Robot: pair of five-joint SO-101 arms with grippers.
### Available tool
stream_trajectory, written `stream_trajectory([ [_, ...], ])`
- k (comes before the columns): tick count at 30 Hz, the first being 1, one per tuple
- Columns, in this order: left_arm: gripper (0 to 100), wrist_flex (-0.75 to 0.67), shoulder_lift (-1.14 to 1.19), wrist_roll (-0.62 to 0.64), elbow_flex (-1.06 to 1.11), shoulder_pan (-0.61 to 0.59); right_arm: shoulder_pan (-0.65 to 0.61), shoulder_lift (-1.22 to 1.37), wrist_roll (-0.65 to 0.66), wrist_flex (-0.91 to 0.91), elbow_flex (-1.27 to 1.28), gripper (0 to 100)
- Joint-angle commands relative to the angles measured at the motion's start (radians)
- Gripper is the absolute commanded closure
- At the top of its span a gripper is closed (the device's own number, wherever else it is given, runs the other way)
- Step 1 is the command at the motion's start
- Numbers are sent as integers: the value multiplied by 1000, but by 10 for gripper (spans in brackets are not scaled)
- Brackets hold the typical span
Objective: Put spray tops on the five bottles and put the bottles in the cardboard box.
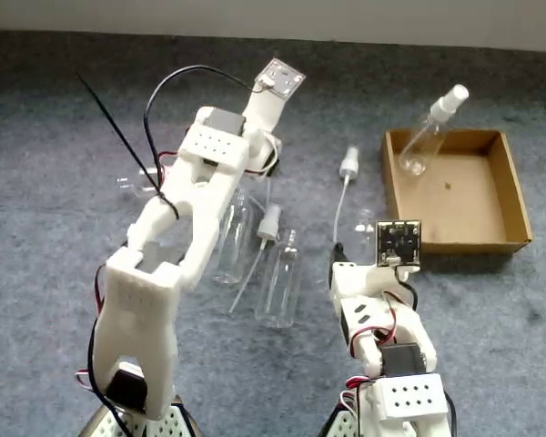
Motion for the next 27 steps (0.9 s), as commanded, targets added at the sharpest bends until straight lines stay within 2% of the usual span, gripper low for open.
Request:
stream_trajectory([
  [1, 870, -8, 133, 21, -272, -13, 10, -8, -3, -22, -8, 835],
  [5, 870, -8, 255, 157, -458, -4, -15, -8, -3, -22, -8, 835],
  [13, 869, -2, 464, 167, -687, 1, -30, -8, -3, -22, -7, 835],
  [18, 869, 86, 527, 169, -774, 2, -30, -8, -2, -22, -7, 835],
  [27, 870, 186, 585, 167, -816, 2, -30, -8, -2, -22, -7, 835],
])
